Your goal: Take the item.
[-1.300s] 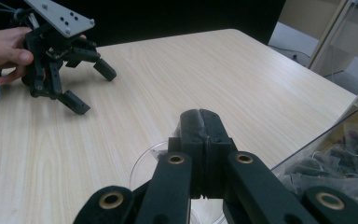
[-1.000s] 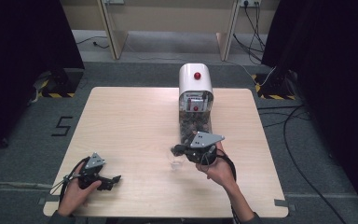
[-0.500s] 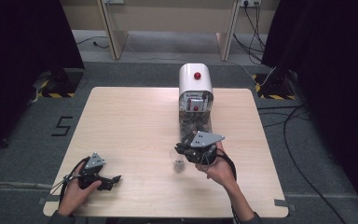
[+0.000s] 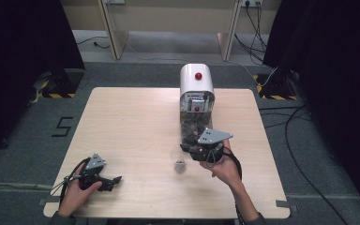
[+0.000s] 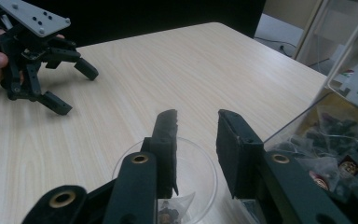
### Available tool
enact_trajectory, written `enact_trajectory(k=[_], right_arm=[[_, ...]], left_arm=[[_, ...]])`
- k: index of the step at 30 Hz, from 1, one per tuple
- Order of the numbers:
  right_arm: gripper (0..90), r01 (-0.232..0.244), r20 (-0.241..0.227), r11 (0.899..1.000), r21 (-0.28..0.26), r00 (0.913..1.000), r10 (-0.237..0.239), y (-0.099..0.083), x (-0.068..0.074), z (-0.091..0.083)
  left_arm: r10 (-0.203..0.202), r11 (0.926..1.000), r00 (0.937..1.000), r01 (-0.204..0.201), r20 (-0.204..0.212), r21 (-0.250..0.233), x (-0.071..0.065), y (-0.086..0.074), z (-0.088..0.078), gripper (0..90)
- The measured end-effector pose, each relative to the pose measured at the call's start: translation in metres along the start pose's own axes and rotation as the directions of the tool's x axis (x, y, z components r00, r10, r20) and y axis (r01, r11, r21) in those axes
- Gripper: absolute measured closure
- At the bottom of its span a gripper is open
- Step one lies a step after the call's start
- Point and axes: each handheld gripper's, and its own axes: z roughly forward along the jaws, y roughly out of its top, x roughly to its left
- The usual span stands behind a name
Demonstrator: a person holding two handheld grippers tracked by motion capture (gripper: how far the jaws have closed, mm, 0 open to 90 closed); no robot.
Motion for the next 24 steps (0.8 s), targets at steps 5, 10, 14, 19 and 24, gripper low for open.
enact_trajectory(k=[5, 10, 14, 19, 24], right_arm=[[64.2, -0.014, 0.011, 1.000, 0.001, 0.9998, 0.014, -0.001, -0.003, -0.002], [58.2, -0.019, 0.040, 1.000, 0.001, 0.9990, 0.019, -0.002, -0.008, -0.004], [55.1, -0.031, 0.064, 1.000, -0.001, 0.9974, 0.031, -0.001, -0.010, -0.008], [53.4, -0.030, 0.075, 1.000, -0.008, 0.9967, 0.031, -0.001, -0.013, -0.011], [50.1, -0.042, 0.104, 0.999, -0.006, 0.9936, 0.043, -0.002, -0.017, -0.015]], left_arm=[[0.000, 1.0000, 1.0000, 0.000, -0.001, 0.000, 0.000, 0.000, 0.000, 0.0], [0.000, 1.0000, 1.0000, 0.000, -0.001, 0.000, 0.000, 0.000, 0.000, 0.0], [0.000, 1.0000, 1.0000, 0.000, 0.000, 0.000, 0.000, 0.000, 0.000, 0.0], [0.000, 1.0000, 1.0000, 0.000, -0.001, 0.000, 0.000, 0.000, 0.000, 0.0], [0.000, 1.0000, 1.0000, 0.000, 0.000, 0.000, 0.000, 0.000, 0.000, 0.0]])
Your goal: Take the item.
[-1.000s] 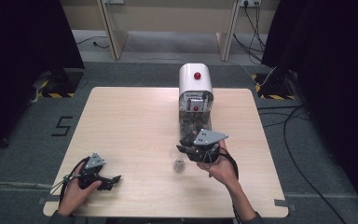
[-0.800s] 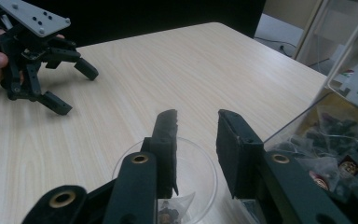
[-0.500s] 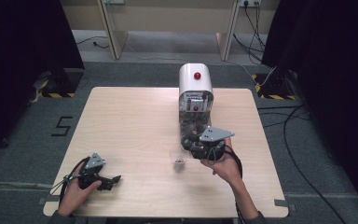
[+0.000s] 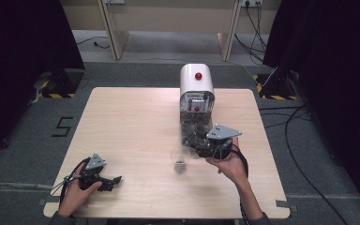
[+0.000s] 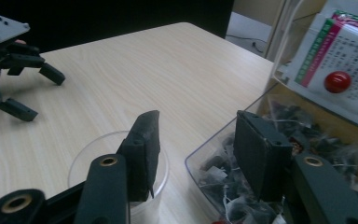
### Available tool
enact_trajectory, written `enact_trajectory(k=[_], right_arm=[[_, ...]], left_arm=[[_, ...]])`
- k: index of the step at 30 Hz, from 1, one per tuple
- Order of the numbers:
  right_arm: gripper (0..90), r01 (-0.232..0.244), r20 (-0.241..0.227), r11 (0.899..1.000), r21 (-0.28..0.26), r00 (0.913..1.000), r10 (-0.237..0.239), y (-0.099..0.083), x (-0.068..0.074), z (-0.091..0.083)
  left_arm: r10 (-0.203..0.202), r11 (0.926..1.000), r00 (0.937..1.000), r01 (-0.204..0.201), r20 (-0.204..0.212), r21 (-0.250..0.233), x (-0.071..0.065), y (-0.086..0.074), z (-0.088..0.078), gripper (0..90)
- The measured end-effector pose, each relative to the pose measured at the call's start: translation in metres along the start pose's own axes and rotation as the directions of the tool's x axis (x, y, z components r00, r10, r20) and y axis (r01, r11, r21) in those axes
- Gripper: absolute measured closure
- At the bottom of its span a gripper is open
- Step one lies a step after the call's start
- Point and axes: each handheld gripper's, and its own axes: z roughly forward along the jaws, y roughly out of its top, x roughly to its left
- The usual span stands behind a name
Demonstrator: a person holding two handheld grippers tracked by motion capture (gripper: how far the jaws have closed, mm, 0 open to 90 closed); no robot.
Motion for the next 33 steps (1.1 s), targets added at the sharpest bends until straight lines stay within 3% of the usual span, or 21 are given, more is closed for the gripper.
enact_trajectory(k=[21, 33], right_arm=[[44.5, -0.040, 0.067, 0.999, 0.019, 0.9970, 0.039, -0.008, -0.018, -0.008], [35.4, -0.061, 0.110, 0.998, 0.032, 0.9923, 0.057, -0.015, -0.026, -0.012]], left_arm=[[0.000, 1.0000, 1.0000, 0.000, 0.000, 0.000, 0.000, 0.000, 0.000, 0.0], [0.000, 1.0000, 1.0000, 0.000, 0.000, 0.000, 0.000, 0.000, 0.000, 0.0]])
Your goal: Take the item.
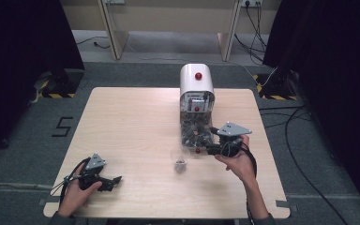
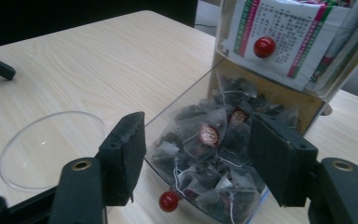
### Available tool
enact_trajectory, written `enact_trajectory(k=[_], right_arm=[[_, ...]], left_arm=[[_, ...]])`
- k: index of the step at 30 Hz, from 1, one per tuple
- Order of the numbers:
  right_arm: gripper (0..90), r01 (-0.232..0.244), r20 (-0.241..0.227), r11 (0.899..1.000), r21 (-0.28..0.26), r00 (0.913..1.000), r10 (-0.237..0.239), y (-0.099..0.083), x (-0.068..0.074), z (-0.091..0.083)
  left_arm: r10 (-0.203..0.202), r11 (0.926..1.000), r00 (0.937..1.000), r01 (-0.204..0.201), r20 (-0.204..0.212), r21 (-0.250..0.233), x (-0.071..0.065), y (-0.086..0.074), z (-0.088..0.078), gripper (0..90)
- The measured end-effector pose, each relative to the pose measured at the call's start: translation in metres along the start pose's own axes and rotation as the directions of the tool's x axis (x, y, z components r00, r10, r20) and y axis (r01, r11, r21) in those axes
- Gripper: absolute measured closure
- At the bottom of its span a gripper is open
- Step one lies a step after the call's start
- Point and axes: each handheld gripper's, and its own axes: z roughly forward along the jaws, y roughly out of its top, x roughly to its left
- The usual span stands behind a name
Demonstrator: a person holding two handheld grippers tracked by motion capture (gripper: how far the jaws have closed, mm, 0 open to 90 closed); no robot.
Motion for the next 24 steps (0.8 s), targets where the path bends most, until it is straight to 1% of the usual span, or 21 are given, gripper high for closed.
enact_trajectory(k=[1, 3, 5, 7, 8, 9, 12, 13, 14, 15, 20, 24], right_arm=[[34.4, -0.004, 0.003, 1.000, -0.003, 1.0000, 0.004, -0.001, -0.001, 0.000], [32.5, -0.007, 0.010, 1.000, 0.006, 0.9999, 0.007, -0.002, -0.002, 0.000], [28.9, -0.011, 0.016, 1.000, 0.006, 0.9998, 0.011, -0.004, -0.002, 0.001], [25.3, -0.017, 0.045, 1.000, 0.011, 0.9989, 0.017, -0.005, -0.004, 0.000], [25.3, -0.017, 0.045, 1.000, 0.011, 0.9989, 0.017, -0.005, -0.004, 0.000], [24.7, -0.034, 0.044, 0.999, 0.005, 0.9985, 0.034, -0.006, -0.004, -0.001], [23.1, -0.031, 0.046, 0.999, 0.014, 0.9985, 0.031, -0.007, -0.005, -0.002], [21.2, -0.036, 0.043, 0.999, 0.020, 0.9985, 0.035, -0.009, -0.006, -0.002], [21.2, -0.036, 0.043, 0.999, 0.020, 0.9985, 0.035, -0.009, -0.006, -0.002], [20.5, -0.035, 0.042, 0.999, 0.039, 0.9985, 0.033, -0.011, -0.007, -0.002], [19.4, -0.037, 0.044, 0.997, 0.061, 0.9984, 0.034, -0.015, -0.007, -0.001], [19.4, -0.042, 0.049, 0.997, 0.068, 0.9981, 0.039, -0.017, -0.009, -0.002]], left_arm=[[0.000, 1.0000, 1.0000, 0.000, -0.001, 0.000, 0.000, 0.000, 0.000, 0.0], [0.000, 1.0000, 1.0000, 0.000, -0.001, 0.000, 0.000, 0.000, 0.000, 0.0], [0.000, 1.0000, 1.0000, 0.000, 0.000, 0.000, 0.000, 0.000, 0.000, 0.0], [0.000, 1.0000, 1.0000, 0.000, 0.000, 0.000, 0.000, 0.000, 0.000, 0.0], [0.000, 1.0000, 1.0000, 0.000, 0.000, 0.000, 0.000, 0.000, 0.000, 0.0], [0.000, 1.0000, 1.0000, 0.000, -0.001, 0.000, 0.000, 0.000, 0.000, 0.0], [0.000, 1.0000, 1.0000, 0.000, 0.000, 0.000, 0.000, 0.000, 0.000, 0.0], [0.000, 1.0000, 1.0000, 0.000, -0.001, 0.000, 0.000, 0.000, 0.000, 0.0], [0.000, 1.0000, 1.0000, 0.000, 0.000, 0.000, 0.000, 0.000, 0.000, 0.0], [0.000, 1.0000, 1.0000, 0.000, 0.000, 0.000, 0.000, 0.000, 0.000, 0.0], [0.000, 1.0000, 1.0000, 0.000, 0.000, 0.000, 0.000, 0.000, 0.000, 0.0], [0.000, 1.0000, 1.0000, 0.000, 0.000, 0.000, 0.000, 0.000, 0.000, 0.0]])
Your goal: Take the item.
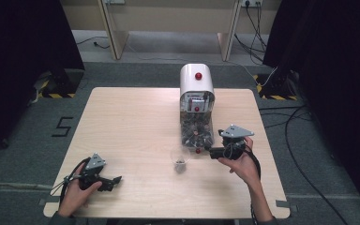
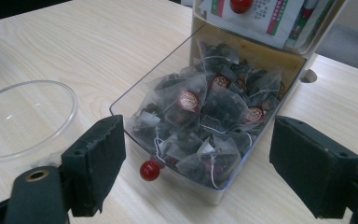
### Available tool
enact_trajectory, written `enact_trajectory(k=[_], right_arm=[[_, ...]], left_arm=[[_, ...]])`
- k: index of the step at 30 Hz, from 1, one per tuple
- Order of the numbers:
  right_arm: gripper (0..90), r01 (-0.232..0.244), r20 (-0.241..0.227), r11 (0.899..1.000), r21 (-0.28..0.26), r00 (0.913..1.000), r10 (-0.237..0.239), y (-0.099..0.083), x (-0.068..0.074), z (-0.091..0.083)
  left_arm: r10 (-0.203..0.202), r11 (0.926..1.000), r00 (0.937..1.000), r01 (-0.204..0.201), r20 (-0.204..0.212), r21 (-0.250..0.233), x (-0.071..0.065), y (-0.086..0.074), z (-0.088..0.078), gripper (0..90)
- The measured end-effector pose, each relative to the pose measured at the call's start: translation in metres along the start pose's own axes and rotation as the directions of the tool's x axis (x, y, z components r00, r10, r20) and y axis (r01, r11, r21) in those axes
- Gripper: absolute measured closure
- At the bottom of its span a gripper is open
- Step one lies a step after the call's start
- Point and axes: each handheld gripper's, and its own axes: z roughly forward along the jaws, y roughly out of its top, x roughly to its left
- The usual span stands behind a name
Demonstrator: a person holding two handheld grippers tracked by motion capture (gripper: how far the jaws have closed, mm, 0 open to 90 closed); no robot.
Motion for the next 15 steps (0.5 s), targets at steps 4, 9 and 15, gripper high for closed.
enact_trajectory(k=[4, 9, 15], right_arm=[[19.5, -0.001, 0.004, 1.000, 0.005, 1.0000, 0.001, -0.003, -0.002, -0.003], [19.5, -0.003, 0.008, 1.000, 0.015, 1.0000, 0.003, -0.007, -0.003, -0.004], [19.6, -0.009, 0.013, 0.999, 0.033, 0.9999, 0.009, -0.016, -0.005, -0.008]], left_arm=[[0.000, 1.0000, 1.0000, 0.000, 0.000, 0.000, 0.000, 0.000, 0.000, 0.0], [0.000, 1.0000, 1.0000, 0.000, 0.000, 0.000, 0.000, 0.000, 0.000, 0.0], [0.000, 1.0000, 1.0000, 0.000, 0.000, 0.000, 0.000, 0.000, 0.000, 0.0]])
